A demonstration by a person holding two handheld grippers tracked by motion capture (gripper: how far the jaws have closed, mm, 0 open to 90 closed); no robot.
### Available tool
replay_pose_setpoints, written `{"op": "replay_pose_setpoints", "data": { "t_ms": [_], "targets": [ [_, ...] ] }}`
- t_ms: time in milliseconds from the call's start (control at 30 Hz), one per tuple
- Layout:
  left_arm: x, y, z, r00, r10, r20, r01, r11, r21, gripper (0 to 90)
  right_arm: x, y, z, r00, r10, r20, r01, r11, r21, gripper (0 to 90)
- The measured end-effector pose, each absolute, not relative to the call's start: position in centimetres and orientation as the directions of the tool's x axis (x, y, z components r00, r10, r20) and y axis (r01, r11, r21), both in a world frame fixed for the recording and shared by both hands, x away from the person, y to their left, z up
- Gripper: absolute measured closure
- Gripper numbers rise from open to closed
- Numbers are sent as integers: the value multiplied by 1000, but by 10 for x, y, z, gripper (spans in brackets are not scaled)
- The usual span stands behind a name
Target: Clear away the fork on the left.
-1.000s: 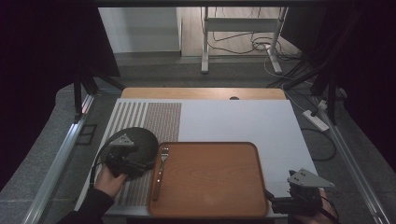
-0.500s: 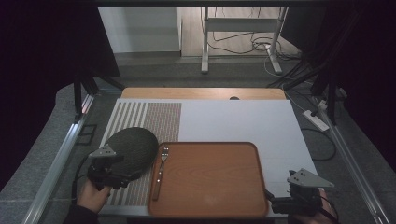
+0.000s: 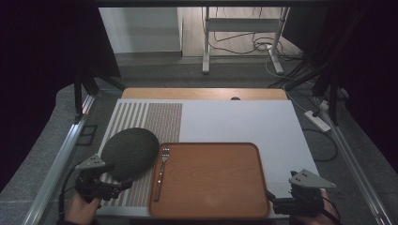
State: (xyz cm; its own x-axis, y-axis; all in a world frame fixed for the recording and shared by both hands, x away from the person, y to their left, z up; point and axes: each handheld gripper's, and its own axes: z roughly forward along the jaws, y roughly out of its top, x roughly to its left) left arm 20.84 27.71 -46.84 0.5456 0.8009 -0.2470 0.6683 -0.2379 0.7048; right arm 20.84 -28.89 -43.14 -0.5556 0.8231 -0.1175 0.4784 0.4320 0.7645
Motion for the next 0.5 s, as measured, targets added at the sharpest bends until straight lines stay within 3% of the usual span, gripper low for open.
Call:
{"op": "replay_pose_setpoints", "data": {
  "t_ms": [500],
  "targets": [
    [183,291,-466,497,834,-241,670,-192,717,0,209,-288,-432,-556,823,-121,481,436,761,0]
  ]
}}
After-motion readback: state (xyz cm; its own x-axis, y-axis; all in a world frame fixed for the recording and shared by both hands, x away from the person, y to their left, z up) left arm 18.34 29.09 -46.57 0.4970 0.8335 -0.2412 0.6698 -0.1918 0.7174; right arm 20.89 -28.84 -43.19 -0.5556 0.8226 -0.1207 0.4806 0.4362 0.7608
